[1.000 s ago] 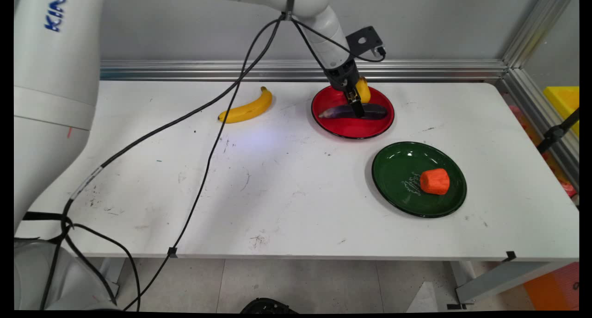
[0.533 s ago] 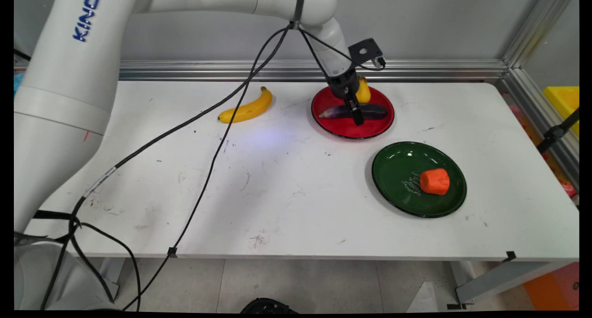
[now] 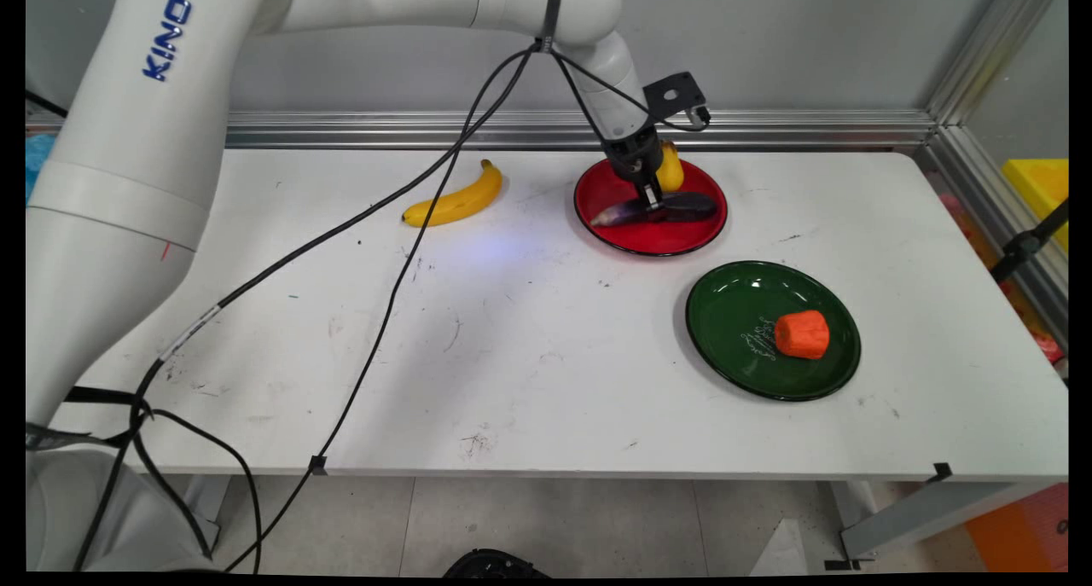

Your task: Place the picked object on the table

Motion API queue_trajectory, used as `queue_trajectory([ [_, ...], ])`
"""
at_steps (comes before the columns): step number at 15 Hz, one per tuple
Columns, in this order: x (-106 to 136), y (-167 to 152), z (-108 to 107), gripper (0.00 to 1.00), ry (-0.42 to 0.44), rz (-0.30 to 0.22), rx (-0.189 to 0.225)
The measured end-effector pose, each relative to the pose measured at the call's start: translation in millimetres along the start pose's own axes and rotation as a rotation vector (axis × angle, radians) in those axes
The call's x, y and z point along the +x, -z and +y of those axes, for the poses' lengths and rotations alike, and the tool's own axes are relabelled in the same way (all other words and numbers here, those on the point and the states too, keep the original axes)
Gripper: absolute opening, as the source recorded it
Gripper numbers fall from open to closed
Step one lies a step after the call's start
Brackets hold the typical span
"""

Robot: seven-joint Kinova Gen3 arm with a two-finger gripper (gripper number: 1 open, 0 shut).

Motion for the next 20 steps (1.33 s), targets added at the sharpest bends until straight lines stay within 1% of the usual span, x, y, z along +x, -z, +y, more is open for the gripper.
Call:
queue_trajectory([
  [4,0.9,21.9,1.3,0.00,-0.037,0.009,0.013],
  [7,1.0,50.0,7.1,0.00,-0.066,0.018,0.027],
  [10,-5.2,85.5,20.5,0.00,-0.080,0.021,0.035],
  [13,-19.1,119.7,46.1,0.00,-0.095,0.008,0.025],
  [15,-31.2,139.4,70.6,0.00,-0.098,-0.007,0.005],
  [19,-48.0,160.5,112.2,0.00,-0.101,-0.034,-0.031],
  [20,-52.4,165.0,125.4,0.00,-0.103,-0.040,-0.043],
])
